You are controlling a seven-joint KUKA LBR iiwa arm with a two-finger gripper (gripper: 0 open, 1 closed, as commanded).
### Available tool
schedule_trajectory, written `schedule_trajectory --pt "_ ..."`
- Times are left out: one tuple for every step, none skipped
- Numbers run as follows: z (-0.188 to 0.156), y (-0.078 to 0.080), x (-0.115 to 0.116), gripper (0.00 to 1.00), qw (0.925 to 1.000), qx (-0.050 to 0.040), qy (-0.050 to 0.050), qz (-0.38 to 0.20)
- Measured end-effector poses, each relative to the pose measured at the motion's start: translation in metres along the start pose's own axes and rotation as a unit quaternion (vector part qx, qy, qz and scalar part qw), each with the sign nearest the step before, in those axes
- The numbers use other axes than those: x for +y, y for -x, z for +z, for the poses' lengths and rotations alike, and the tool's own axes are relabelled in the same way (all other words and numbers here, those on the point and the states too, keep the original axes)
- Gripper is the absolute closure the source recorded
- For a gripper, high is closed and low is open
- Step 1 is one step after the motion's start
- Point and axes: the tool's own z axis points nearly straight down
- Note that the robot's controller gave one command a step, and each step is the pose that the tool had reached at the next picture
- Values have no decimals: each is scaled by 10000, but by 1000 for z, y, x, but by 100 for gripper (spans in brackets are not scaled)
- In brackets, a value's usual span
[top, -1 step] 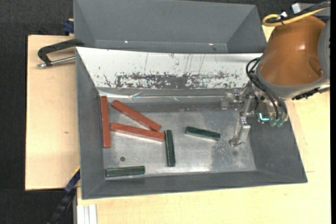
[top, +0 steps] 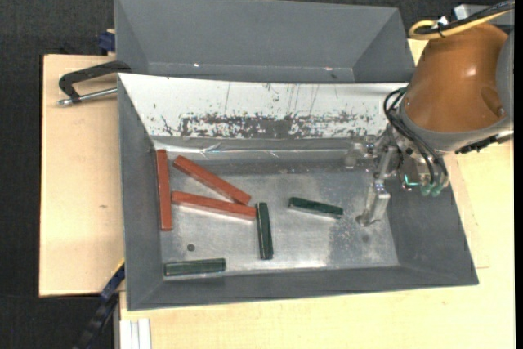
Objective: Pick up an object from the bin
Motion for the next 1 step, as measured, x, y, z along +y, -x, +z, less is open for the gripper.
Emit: schedule_trajectory --pt "122 27 -7 100 9988 -23 2 490"
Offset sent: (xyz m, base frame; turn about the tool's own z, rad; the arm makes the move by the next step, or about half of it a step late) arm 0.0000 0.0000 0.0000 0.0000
